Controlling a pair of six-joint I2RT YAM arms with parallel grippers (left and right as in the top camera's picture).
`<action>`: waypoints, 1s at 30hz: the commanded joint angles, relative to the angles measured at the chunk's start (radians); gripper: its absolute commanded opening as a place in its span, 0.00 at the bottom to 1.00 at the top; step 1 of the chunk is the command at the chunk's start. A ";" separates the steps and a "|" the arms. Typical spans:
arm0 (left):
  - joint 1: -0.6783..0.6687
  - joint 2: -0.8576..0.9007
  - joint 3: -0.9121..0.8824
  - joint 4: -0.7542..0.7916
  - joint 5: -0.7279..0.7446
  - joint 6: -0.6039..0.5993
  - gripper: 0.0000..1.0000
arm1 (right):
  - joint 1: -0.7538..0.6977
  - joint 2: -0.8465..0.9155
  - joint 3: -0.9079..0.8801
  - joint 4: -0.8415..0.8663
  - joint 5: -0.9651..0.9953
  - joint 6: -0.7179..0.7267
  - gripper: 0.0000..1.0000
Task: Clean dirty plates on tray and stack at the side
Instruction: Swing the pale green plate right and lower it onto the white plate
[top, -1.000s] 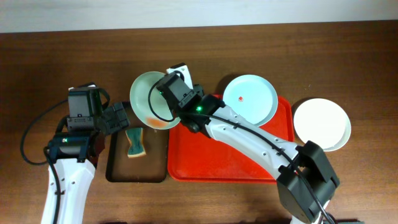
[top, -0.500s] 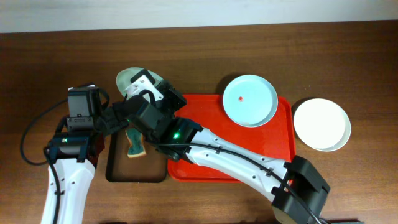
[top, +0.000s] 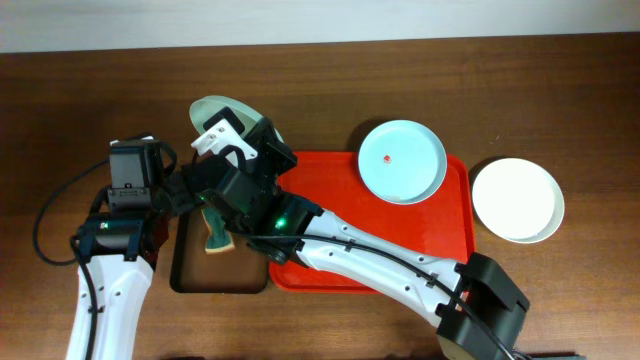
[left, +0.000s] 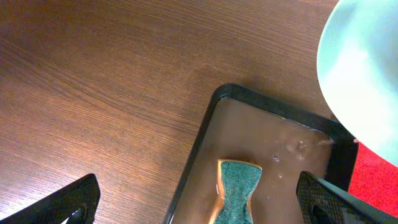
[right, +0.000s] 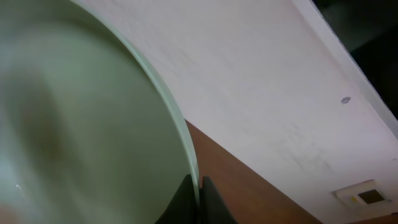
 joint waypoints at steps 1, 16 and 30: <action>0.004 0.000 0.019 0.000 0.007 -0.013 0.99 | 0.009 -0.019 0.024 0.007 0.028 0.004 0.04; 0.004 0.000 0.019 0.000 0.007 -0.013 0.99 | 0.010 -0.019 0.024 -0.004 0.053 0.084 0.04; 0.004 0.000 0.019 0.000 0.007 -0.013 0.99 | -0.336 -0.111 0.024 -0.456 -0.743 0.956 0.04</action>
